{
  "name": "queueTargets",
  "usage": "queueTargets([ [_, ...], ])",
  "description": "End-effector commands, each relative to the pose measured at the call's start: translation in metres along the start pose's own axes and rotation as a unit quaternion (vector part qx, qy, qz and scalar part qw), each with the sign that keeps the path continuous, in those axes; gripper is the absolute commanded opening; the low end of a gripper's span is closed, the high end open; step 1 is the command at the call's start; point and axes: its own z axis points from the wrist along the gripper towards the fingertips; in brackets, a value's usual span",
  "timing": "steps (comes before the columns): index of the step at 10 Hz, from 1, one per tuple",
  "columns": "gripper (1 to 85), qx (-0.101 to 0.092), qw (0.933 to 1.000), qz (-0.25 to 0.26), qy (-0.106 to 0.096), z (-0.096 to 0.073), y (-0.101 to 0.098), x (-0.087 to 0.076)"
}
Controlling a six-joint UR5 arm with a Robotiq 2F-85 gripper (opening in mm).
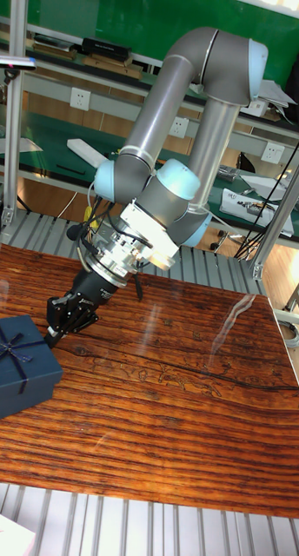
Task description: Slide the outer casing onto the gift box
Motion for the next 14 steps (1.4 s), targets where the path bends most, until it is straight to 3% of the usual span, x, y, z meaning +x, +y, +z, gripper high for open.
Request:
queueTargets([
  [1,1.3,0.024,0.9996,-0.014,-0.001,0.0,-0.014,0.001],
  [6,1.3,0.038,0.9989,-0.025,0.006,-0.001,-0.021,0.004],
  [14,1.3,0.046,0.9981,-0.034,0.022,-0.004,-0.025,0.011],
])
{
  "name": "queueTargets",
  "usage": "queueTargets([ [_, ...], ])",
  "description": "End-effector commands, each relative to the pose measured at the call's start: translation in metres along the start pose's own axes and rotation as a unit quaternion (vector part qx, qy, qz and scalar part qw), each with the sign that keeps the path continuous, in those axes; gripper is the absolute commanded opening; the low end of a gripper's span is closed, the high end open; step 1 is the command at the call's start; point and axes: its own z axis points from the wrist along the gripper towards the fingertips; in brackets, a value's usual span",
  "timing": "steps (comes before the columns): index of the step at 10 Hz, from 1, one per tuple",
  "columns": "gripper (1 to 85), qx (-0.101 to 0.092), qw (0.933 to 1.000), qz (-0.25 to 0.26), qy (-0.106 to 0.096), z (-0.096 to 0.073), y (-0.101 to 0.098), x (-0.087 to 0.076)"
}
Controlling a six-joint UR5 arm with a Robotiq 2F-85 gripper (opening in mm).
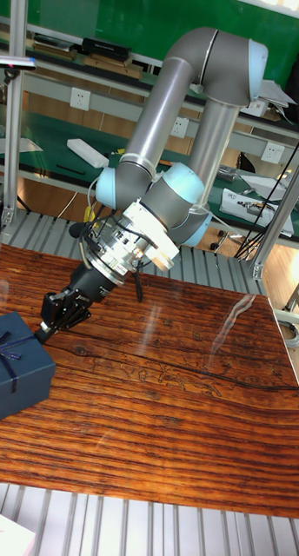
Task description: Slide the outer casing onto the gift box
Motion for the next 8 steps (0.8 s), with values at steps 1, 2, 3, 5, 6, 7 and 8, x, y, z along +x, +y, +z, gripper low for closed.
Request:
queueTargets([
  [1,1.3,-0.005,0.9999,0.007,0.008,-0.001,0.001,0.005],
  [2,1.3,-0.027,0.9993,0.025,0.004,-0.002,0.012,0.004],
  [3,1.3,-0.046,0.9982,0.038,0.0,-0.002,0.021,0.001],
  [5,1.3,-0.115,0.9892,0.09,0.008,-0.006,0.051,0.002],
  [6,1.3,-0.15,0.9817,0.117,0.014,-0.01,0.066,0.001],
  [7,1.3,-0.174,0.9748,0.138,0.016,-0.014,0.078,-0.001],
  [8,1.3,-0.193,0.9688,0.155,0.021,-0.018,0.088,-0.001],
])
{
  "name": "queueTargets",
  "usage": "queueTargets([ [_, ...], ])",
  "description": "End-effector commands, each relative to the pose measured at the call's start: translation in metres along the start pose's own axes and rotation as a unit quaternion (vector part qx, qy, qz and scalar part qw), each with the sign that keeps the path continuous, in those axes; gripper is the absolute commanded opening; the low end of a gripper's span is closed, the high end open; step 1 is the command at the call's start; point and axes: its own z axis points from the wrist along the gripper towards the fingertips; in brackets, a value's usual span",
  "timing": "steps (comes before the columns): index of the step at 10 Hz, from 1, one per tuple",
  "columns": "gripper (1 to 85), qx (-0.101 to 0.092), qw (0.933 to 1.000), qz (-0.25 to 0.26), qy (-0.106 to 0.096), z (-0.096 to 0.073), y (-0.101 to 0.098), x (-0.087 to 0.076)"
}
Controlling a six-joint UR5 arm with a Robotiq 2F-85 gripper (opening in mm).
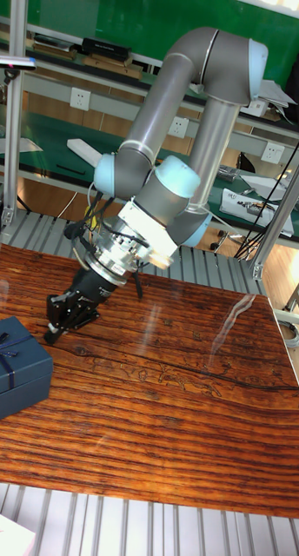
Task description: Slide the outer casing onto the gift box
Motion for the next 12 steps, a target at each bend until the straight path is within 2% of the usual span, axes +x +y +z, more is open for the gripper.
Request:
queueTargets([
  [1,1.3,-0.068,0.9958,0.061,0.012,-0.004,0.032,0.006],
  [3,1.3,-0.074,0.9954,0.061,0.006,-0.005,0.034,0.003],
  [6,1.3,-0.062,0.9975,0.034,0.001,-0.003,0.027,0.001],
  [7,1.3,-0.068,0.997,0.035,-0.001,-0.003,0.03,0.0],
  [8,1.3,-0.093,0.9945,0.048,-0.005,-0.006,0.04,-0.003],
  [9,1.3,-0.128,0.9891,0.071,-0.009,-0.011,0.053,-0.007],
  [10,1.3,-0.137,0.9878,0.074,-0.009,-0.014,0.051,-0.008],
  [12,1.3,-0.137,0.9878,0.074,-0.009,-0.018,0.049,-0.012],
])
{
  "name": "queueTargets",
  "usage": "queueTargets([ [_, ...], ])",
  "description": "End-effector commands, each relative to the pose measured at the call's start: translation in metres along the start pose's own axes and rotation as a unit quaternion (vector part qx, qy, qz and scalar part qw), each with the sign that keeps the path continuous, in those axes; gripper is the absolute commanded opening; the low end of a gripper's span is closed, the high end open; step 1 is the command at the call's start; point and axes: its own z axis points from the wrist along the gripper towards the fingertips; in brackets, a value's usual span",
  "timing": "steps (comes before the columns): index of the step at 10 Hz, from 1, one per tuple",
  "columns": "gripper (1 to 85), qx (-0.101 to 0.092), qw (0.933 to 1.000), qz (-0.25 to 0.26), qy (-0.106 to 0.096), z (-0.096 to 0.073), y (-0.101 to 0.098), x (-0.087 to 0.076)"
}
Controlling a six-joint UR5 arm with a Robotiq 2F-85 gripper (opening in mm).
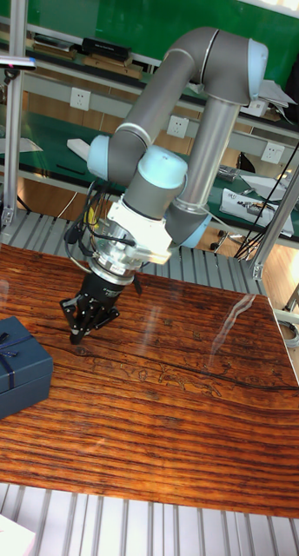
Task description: Slide the outer casing onto the gift box
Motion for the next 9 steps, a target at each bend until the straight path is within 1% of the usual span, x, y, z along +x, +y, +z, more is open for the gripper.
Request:
queueTargets([
  [1,1.3,-0.023,0.9997,0.013,-0.005,-0.0081,0.0086,-0.0091],
  [3,1.3,-0.029,0.9995,0.006,0.0,-0.0118,0.0144,-0.01],
  [5,1.3,-0.024,0.9996,-0.011,0.006,-0.0112,0.0113,-0.0068],
  [8,1.3,-0.025,0.9994,-0.023,0.005,-0.0087,0.0114,-0.0087],
  [9,1.3,-0.023,0.9994,-0.025,0.007,-0.008,0.0095,-0.0076],
])
